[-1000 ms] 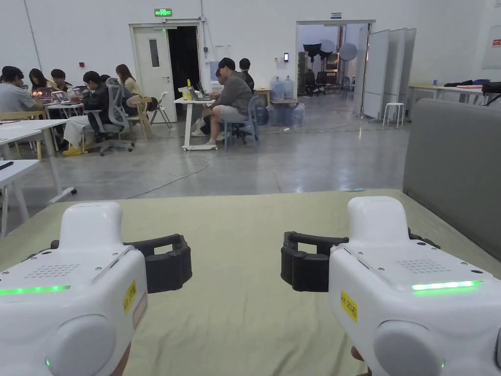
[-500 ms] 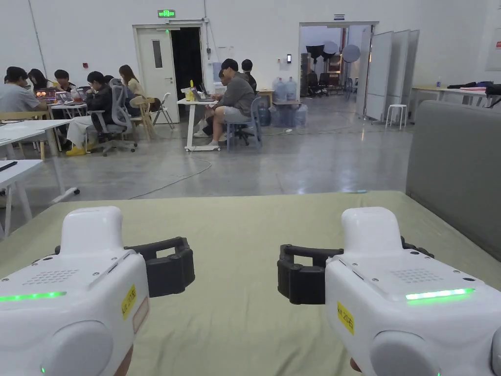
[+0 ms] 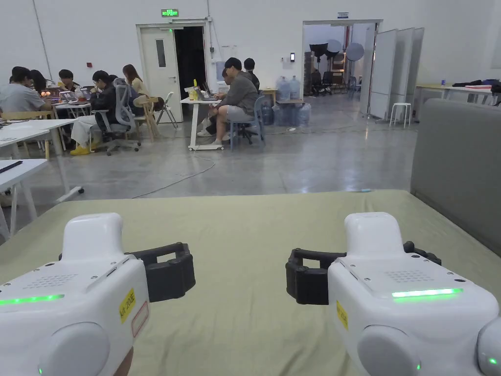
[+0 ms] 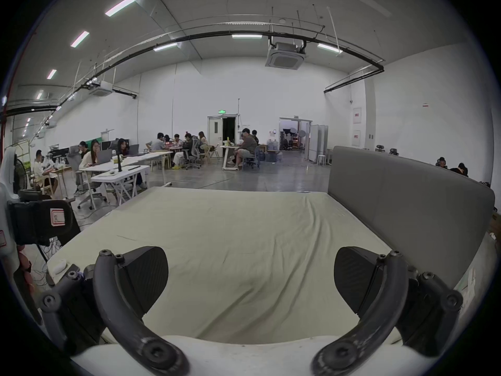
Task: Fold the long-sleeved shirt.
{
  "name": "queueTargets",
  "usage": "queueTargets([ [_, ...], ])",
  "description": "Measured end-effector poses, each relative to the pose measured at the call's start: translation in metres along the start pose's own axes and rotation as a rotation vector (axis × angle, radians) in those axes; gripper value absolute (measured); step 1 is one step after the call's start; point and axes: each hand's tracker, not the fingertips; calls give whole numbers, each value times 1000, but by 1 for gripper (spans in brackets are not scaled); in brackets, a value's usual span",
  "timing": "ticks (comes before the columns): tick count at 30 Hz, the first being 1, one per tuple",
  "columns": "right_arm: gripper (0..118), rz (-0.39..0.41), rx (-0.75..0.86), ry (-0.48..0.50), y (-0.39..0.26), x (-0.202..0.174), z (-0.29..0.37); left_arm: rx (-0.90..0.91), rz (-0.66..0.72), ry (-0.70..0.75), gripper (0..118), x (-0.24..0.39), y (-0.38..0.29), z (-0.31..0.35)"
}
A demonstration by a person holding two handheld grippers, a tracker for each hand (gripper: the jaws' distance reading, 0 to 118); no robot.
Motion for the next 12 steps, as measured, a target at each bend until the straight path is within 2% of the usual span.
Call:
queueTargets([
  [12, 118, -33, -31, -10, -3, 9, -12, -51, 16, -40, 118, 2, -4, -9],
])
